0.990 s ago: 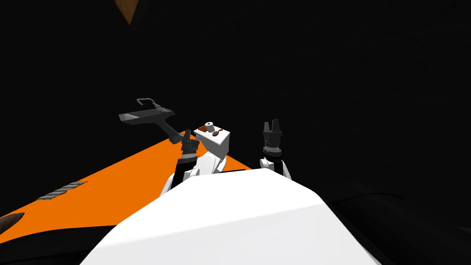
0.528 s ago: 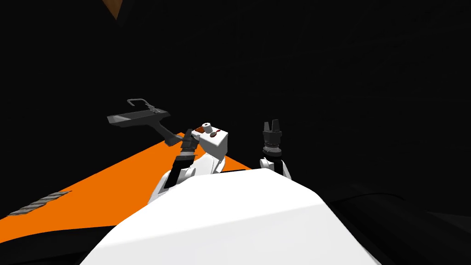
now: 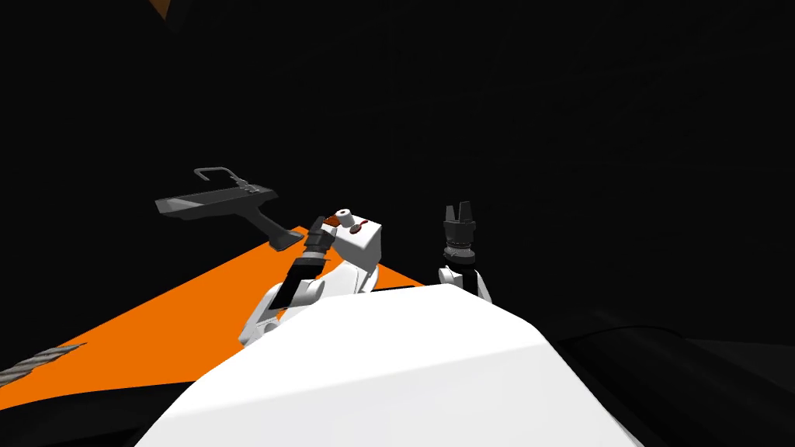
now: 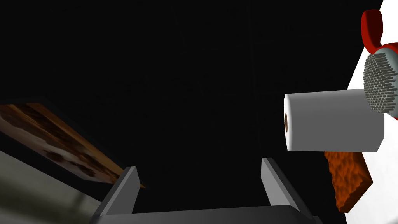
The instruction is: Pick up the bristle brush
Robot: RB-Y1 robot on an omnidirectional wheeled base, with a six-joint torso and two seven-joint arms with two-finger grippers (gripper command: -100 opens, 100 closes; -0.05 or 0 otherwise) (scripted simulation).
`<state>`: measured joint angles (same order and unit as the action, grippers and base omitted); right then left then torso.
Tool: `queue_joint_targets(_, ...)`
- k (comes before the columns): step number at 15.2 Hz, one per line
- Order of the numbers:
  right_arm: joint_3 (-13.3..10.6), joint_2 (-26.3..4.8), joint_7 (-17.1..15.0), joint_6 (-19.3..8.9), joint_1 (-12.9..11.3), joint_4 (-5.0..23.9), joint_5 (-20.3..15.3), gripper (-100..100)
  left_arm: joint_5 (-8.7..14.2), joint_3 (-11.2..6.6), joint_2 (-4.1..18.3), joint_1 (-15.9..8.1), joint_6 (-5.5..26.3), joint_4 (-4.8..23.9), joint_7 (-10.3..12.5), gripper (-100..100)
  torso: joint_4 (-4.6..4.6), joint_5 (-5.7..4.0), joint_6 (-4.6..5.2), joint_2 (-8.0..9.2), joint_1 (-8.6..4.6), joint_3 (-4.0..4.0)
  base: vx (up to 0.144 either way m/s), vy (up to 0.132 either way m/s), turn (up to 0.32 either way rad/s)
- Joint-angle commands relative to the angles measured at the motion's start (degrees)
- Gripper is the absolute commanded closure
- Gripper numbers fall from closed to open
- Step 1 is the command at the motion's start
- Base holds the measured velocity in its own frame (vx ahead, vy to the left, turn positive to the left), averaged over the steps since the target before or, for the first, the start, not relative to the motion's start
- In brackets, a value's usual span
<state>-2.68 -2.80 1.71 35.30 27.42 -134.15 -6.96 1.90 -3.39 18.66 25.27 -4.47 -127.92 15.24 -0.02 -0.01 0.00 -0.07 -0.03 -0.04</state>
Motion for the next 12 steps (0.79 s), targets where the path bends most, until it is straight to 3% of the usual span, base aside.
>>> queue_joint_targets(1, 0.0, 0.0, 0.0, 0.0, 0.0, 0.0, 0.0, 0, 1.2, -0.80, 1.7, -0.8, 2.9, -0.1, 1.8, -100, 0.00, 0.00, 0.00, 0.00, 0.00, 0.00, 0.016, -0.007, -0.084)
queue_joint_targets(3, 0.0, 0.0, 0.0, 0.0, 0.0, 0.0, 0.0, 0, 1.2, -0.80, 1.7, -0.8, 3.9, -0.1, 1.8, -100, 0.00, 0.00, 0.02, -0.01, 0.00, 0.00, 0.015, -0.006, -0.070)
queue_joint_targets(4, 0.0, 0.0, 0.0, 0.0, 0.0, 0.0, 0.0, 0, 2.2, -1.49, 3.1, -1.7, 5.9, -0.1, 3.4, -100, 0.00, 0.00, 0.00, 0.00, 0.01, 0.00, 0.016, -0.010, -0.082)
queue_joint_targets(6, 0.0, 0.0, 0.0, 0.0, 0.0, 0.0, 0.0, 0, 2.2, -1.49, 3.1, -1.7, 7.1, -0.1, 3.4, -100, 0.00, 0.00, 0.02, -0.01, -0.01, 0.00, 0.017, -0.010, -0.072)
queue_joint_targets(7, 0.0, 0.0, 0.0, 0.0, 0.0, 0.0, 0.0, 0, 3.3, -2.21, 4.4, -2.6, 9.0, -0.2, 5.0, -100, 0.00, 0.00, 0.00, -0.01, -0.01, 0.00, 0.021, -0.010, -0.085)
queue_joint_targets(9, 0.0, 0.0, 0.0, 0.0, 0.0, 0.0, 0.0, 0, 3.3, -2.21, 4.4, -2.6, 10.6, -0.2, 5.0, -100, -0.01, 0.00, 0.02, -0.04, -0.01, -0.02, 0.023, -0.007, -0.079)
queue_joint_targets(10, 0.0, 0.0, 0.0, 0.0, 0.0, 0.0, 0.0, 0, 4.4, -2.95, 5.6, -3.5, 12.2, -0.2, 6.6, -100, -0.01, 0.00, 0.00, -0.03, 0.00, -0.02, 0.022, -0.011, -0.107)
queue_joint_targets(12, 0.0, 0.0, 0.0, 0.0, 0.0, 0.0, 0.0, 0, 4.4, -2.95, 5.6, -3.5, 14.1, -0.2, 6.6, -100, -0.01, 0.00, 0.02, -0.03, -0.02, -0.02, 0.018, -0.010, -0.067)
